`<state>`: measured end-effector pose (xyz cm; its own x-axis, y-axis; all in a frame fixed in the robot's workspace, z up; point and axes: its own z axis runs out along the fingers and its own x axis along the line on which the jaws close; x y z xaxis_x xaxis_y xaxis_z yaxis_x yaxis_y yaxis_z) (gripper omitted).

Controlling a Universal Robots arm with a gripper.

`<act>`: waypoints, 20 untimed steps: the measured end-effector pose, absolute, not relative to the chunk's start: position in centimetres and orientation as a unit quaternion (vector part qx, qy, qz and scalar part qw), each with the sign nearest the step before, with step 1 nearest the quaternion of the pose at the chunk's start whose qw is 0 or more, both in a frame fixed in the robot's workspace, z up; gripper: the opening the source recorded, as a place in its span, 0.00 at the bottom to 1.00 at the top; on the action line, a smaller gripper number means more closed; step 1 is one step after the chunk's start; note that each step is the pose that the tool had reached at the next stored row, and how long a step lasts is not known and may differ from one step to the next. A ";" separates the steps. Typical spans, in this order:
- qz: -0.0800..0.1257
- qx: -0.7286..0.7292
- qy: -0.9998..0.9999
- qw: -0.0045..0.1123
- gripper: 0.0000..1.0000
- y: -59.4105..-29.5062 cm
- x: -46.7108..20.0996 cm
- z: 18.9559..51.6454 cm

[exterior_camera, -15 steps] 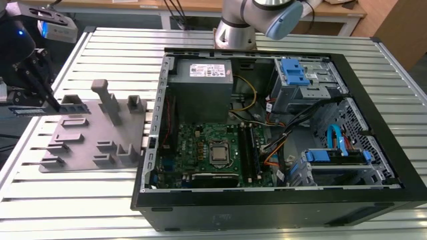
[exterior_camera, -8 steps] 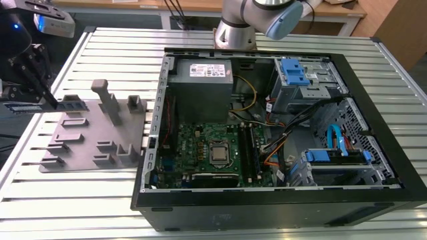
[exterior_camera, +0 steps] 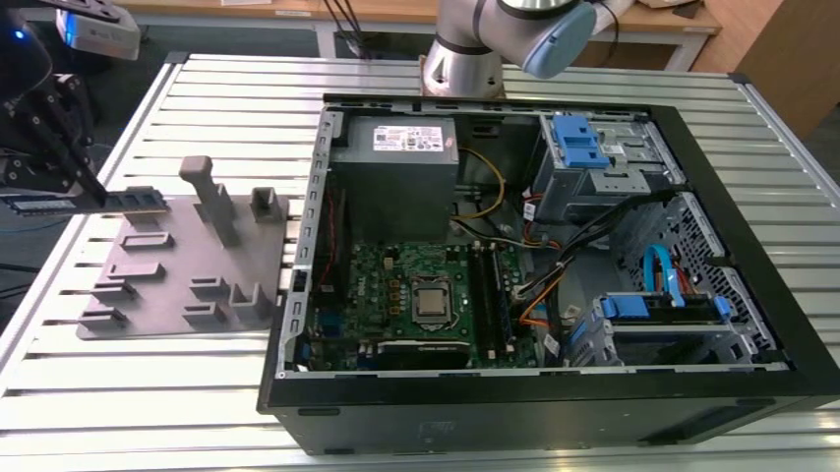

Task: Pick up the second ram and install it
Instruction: 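Pick up the second ram and move it above second insertion slot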

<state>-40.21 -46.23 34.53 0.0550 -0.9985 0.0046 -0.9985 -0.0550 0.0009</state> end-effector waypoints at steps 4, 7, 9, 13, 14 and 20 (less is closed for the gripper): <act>0.001 0.726 -0.687 0.002 0.14 -46.2 -40.2 35.1; 0.001 0.726 -0.687 0.002 0.14 -46.2 -40.2 35.5; 0.001 0.726 -0.687 0.002 0.14 -46.2 -40.2 35.8; 0.001 0.726 -0.687 0.002 0.14 -46.2 -40.2 36.2; 0.001 0.726 -0.687 0.002 0.14 -46.2 -40.2 36.3; 0.001 0.726 -0.687 0.002 0.14 -46.2 -40.2 37.2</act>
